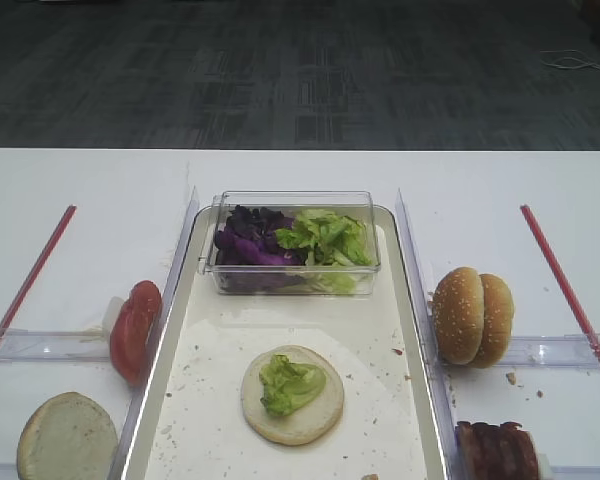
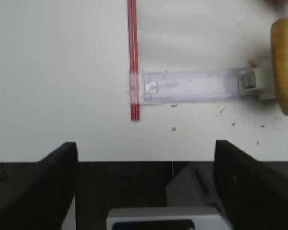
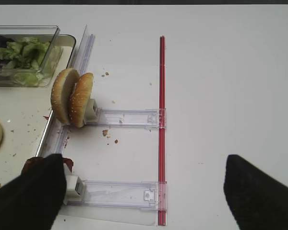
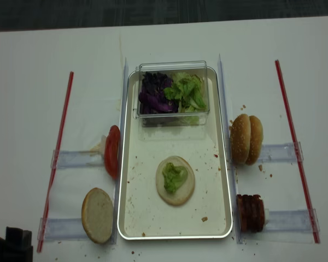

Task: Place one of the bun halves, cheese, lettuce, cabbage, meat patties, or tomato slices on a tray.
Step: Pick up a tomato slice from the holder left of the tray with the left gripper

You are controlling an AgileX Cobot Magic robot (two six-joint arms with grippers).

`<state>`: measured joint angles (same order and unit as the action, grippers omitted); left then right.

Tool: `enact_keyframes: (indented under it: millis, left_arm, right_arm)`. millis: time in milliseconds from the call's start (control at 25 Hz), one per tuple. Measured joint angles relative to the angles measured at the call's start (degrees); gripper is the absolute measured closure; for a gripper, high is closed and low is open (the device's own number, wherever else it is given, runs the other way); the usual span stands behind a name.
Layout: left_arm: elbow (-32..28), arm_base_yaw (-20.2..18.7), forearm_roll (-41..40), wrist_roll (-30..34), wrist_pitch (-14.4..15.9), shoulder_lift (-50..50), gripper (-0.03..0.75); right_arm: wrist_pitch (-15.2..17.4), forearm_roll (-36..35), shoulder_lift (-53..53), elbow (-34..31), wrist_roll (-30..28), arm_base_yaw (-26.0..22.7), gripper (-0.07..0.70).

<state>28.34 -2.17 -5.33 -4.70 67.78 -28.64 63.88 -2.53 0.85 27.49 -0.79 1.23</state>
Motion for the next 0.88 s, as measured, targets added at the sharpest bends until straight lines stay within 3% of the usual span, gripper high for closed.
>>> enact_keyframes:
  millis: [400, 880]
  left_arm:
    - [0.4, 0.0, 0.0, -0.9, -1.3, -25.1, 0.153]
    - [0.4, 0.0, 0.0, -2.4, -2.2, -28.3, 0.153]
  right_arm:
    - [0.0, 0.0, 0.0, 0.0, 0.0, 0.0, -0.058]
    - [0.0, 0.0, 0.0, 0.0, 0.0, 0.0, -0.058]
